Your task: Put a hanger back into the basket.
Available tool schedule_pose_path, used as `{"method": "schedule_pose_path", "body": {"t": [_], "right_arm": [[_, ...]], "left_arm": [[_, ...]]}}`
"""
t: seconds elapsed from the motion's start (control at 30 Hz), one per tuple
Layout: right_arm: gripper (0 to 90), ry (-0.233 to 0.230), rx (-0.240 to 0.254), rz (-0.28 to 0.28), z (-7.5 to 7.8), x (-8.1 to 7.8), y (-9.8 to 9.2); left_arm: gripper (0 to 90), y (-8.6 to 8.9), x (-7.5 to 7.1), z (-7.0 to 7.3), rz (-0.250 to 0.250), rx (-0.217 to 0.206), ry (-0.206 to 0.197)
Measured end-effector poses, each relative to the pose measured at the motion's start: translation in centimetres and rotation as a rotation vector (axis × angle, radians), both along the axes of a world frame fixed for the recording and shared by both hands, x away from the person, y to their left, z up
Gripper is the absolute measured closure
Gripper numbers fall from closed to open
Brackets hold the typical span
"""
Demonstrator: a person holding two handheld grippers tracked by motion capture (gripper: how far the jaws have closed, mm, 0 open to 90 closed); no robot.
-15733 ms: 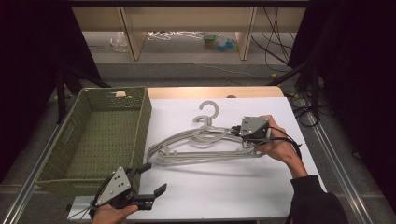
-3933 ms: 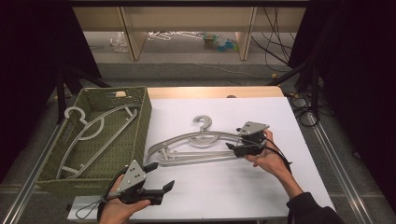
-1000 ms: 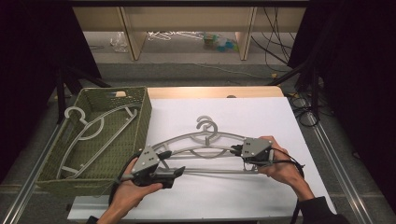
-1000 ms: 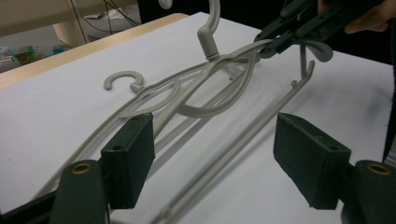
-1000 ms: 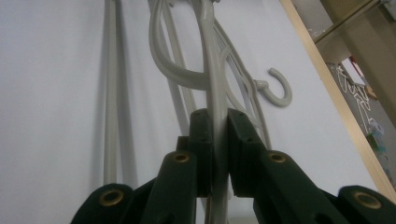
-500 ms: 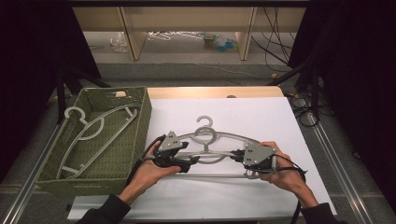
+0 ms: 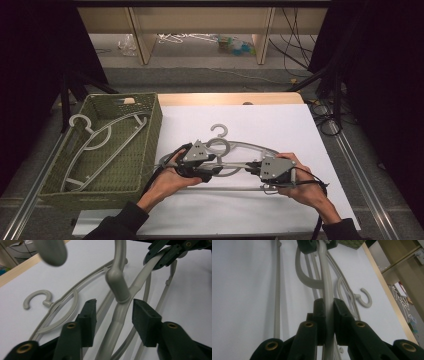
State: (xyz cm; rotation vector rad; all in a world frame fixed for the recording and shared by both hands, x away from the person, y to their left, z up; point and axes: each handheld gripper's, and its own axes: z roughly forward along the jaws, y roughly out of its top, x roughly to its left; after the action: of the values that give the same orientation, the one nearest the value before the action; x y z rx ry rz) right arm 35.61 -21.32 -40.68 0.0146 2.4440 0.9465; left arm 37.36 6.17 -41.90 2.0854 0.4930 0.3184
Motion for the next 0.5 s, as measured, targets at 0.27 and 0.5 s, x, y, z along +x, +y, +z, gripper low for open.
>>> {"method": "schedule_pose_path", "body": {"t": [0.27, 0.5], "right_arm": [[81.9, -0.004, 0.000, 0.012, -0.1, -0.1, 0.1], [78.1, 0.001, 0.015, -0.005, -0.2, 0.1, 0.0]], "left_arm": [[70.1, -0.4, -0.1, -0.1, -0.063, 0.045, -0.012], [76.9, -0.5, -1.0, 0.5, -0.091, 0.091, -0.023]]}}
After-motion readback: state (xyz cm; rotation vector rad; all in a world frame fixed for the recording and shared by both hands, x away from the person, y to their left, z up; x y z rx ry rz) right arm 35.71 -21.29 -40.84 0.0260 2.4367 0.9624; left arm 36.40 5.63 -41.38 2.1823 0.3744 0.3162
